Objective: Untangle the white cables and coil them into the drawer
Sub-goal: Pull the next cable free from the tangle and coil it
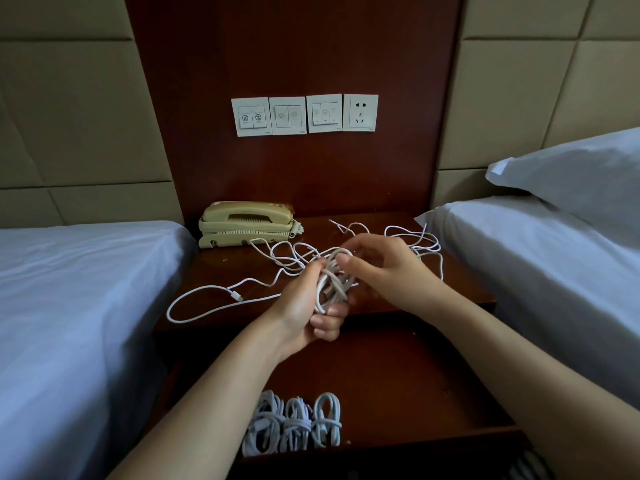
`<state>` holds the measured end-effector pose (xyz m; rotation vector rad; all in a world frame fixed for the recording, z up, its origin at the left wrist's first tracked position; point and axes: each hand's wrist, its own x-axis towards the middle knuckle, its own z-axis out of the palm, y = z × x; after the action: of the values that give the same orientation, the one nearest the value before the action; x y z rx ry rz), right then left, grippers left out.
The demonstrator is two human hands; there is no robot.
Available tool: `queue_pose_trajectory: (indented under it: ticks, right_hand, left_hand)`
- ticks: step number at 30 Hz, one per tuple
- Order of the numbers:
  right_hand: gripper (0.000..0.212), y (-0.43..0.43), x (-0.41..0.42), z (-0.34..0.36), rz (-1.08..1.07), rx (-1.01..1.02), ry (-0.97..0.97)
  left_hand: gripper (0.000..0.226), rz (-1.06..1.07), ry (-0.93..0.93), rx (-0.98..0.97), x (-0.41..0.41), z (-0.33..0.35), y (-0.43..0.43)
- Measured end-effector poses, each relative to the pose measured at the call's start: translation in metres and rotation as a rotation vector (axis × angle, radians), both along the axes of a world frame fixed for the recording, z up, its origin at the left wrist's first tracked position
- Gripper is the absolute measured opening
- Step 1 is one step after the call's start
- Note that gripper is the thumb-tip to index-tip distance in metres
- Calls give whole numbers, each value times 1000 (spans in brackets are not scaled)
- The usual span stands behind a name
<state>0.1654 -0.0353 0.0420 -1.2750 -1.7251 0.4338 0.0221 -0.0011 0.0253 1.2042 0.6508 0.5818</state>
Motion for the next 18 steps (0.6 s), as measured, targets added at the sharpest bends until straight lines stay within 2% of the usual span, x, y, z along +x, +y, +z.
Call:
queue_pose_trajectory:
  ticks: [3, 7, 10, 13, 15, 18]
  right_hand:
    - [12, -3, 4, 0, 28, -46, 1]
    - [13, -1, 13, -3, 102, -151, 200]
    - [13, 1, 14, -12, 91, -231, 276]
    - [9, 2, 15, -20, 41, -257, 134]
    - [8, 1, 19, -23, 23, -268, -24]
    - [10, -1, 24, -30, -2, -277, -190]
  left_hand:
    - [64, -34, 5, -44, 2, -5, -1]
    - [63, -41, -29, -65, 9, -10, -7]
    - [59, 7, 38, -27, 11, -13, -12]
    - [50, 157, 230, 96, 10, -18, -15]
    - [40, 220, 371, 287, 5, -23, -13]
    - [28, 177, 530, 606, -5, -32, -12]
